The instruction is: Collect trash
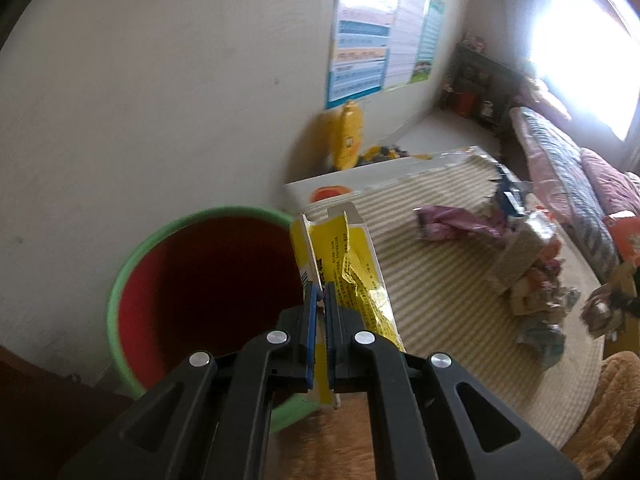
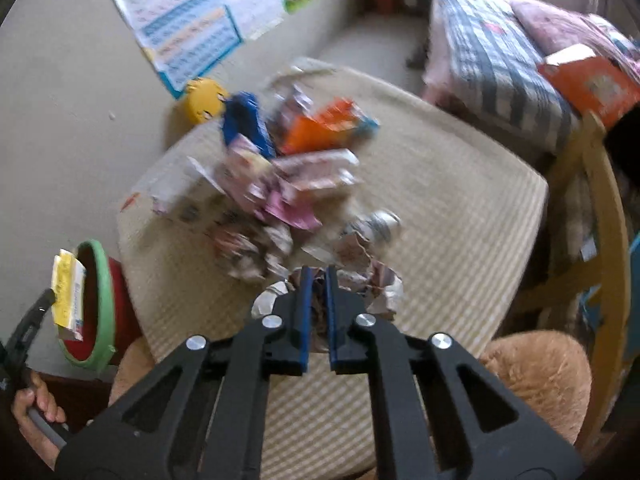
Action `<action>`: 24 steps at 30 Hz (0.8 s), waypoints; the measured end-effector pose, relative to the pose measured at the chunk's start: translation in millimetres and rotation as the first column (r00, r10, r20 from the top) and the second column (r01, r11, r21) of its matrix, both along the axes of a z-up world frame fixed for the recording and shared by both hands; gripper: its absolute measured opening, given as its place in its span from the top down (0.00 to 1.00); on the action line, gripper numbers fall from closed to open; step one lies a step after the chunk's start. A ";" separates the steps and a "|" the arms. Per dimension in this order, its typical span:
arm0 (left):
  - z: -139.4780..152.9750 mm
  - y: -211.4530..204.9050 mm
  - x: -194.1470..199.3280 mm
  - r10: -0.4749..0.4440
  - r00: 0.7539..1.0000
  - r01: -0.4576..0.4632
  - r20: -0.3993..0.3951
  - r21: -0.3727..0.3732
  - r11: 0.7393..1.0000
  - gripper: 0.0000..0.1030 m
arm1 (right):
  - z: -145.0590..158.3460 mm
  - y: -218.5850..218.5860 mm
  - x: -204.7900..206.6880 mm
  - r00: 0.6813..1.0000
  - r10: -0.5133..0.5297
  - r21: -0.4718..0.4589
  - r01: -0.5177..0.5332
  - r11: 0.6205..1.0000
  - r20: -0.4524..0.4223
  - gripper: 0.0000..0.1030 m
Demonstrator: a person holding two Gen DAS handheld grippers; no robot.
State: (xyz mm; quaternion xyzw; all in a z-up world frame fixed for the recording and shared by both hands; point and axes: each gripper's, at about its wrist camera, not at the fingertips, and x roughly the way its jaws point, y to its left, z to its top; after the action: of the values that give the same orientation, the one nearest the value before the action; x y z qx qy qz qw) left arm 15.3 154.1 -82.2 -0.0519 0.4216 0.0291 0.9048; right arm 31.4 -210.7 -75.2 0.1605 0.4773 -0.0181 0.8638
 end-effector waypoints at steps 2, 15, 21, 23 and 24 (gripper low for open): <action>-5.6 15.2 -3.5 0.038 0.999 -0.038 -0.013 0.023 0.999 0.99 | 10.5 12.2 3.2 0.999 0.032 0.039 -0.033 0.999 0.029 0.93; -33.6 88.1 -13.8 0.220 0.970 -0.214 -0.102 0.067 0.974 0.95 | 28.3 223.5 62.7 0.849 0.507 0.196 -0.527 0.827 0.147 0.93; -31.0 98.7 -20.6 0.264 0.960 -0.258 -0.089 0.075 0.963 0.47 | 16.3 274.4 79.4 0.821 0.555 0.255 -0.569 0.782 0.132 0.51; -29.3 99.0 -21.6 0.268 0.960 -0.263 -0.079 0.066 0.963 0.49 | 17.5 271.2 76.9 0.824 0.546 0.276 -0.565 0.777 0.150 0.47; -29.0 98.3 -21.4 0.266 0.961 -0.261 -0.078 0.069 0.963 0.49 | 18.3 267.8 74.9 0.826 0.542 0.276 -0.562 0.780 0.152 0.46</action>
State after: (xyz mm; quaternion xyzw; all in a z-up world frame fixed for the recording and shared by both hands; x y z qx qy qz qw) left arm -6.1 252.5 -111.2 -0.0799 0.4486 0.1640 0.8749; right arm 106.4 57.1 -57.0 0.1469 0.4720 0.3157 0.8099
